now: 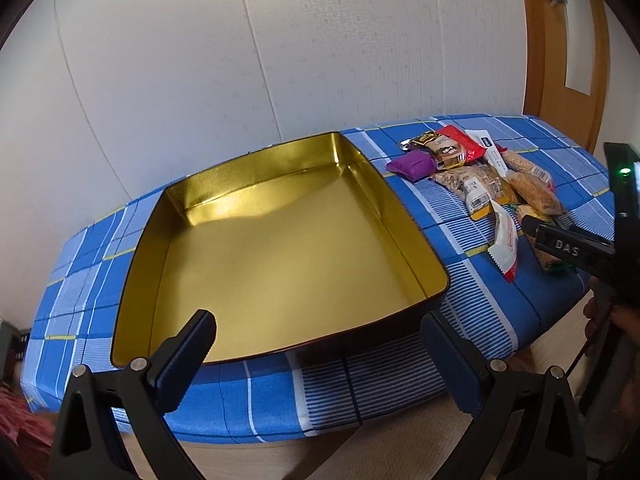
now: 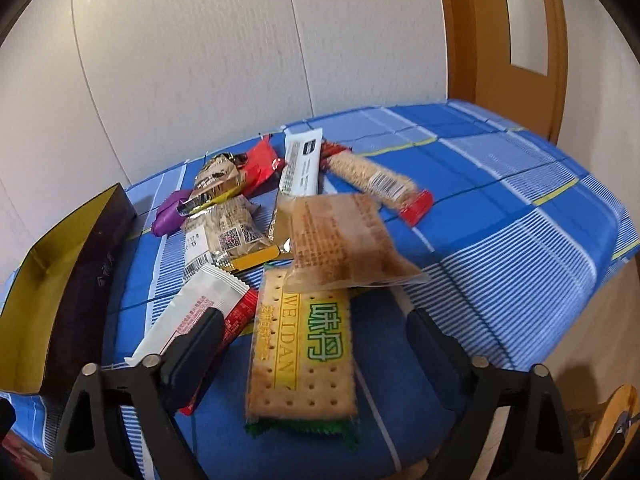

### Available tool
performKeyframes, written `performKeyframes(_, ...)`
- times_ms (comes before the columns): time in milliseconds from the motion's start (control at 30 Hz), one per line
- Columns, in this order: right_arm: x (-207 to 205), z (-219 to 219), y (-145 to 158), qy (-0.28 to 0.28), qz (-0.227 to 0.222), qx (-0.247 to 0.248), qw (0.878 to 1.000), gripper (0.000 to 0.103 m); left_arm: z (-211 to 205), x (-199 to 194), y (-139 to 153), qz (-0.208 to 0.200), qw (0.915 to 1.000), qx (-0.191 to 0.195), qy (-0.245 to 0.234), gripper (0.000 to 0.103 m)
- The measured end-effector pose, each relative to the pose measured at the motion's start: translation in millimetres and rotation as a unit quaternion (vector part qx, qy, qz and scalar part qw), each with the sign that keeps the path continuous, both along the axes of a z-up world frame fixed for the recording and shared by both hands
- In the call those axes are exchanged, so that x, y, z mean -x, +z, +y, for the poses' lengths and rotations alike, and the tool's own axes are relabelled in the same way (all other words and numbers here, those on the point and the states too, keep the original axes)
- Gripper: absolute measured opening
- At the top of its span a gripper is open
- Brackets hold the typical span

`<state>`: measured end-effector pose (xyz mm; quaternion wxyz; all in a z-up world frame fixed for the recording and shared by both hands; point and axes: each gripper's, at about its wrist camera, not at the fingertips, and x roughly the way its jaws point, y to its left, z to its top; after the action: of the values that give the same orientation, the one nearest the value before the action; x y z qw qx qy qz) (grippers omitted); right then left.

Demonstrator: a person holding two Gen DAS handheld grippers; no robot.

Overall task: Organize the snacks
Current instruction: 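Grasp the WEIDAN cracker pack with the right tool while the left tool grasps the white-red bar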

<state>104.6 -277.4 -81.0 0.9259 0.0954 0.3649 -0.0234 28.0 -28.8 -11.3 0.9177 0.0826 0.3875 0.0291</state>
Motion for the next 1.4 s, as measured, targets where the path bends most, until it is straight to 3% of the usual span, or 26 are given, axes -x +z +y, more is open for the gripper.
performKeyframes(133, -6.0, 0.6, -2.5, 0.005, 0.001, 0.011, 1.000, 0.074, -8.2, -2.7, 3.6, -0.002, 1.0000, -0.005, -0.006, 0.103)
performKeyframes(233, -12.3, 6.0, -4.2, 0.022, 0.003, 0.041, 0.999, 0.062, -15.7, -6.3, 5.0, 0.000, 0.9999, -0.007, -0.011, 0.103)
performKeyframes(267, -13.5, 9.0, -4.3, 0.032, 0.003, 0.049, 0.998, 0.050, -17.9, -7.4, 5.2, 0.001, 0.9999, -0.009, -0.012, 0.103)
performKeyframes(333, -13.7, 11.2, -3.9, 0.036, 0.005, 0.063, 0.997, 0.049, -23.4, -10.2, 5.1, 0.005, 0.9998, -0.012, -0.016, 0.103)
performKeyframes(800, -8.8, -31.3, -1.7, -0.038, 0.010, 0.018, 0.999, 0.048, -60.7, -29.8, 8.2, 0.021, 0.9983, -0.001, -0.055, 0.103)
performKeyframes(1000, -7.2, -35.5, -2.2, -0.045, 0.009, 0.012, 0.999, 0.048, -82.6, -39.3, 9.1, 0.019, 0.9970, -0.011, -0.074, 0.103)
performKeyframes(1267, -2.0, -42.8, -2.1, -0.057, 0.006, -0.005, 0.998, 0.048, -119.9, -69.1, -2.3, 0.000, 0.9870, -0.040, -0.156, 0.103)
performKeyframes(1400, -2.7, -41.3, -2.6, -0.058, 0.007, 0.001, 0.998, 0.048, -130.9, -84.1, -17.1, 0.013, 0.9813, -0.056, -0.184, 0.103)
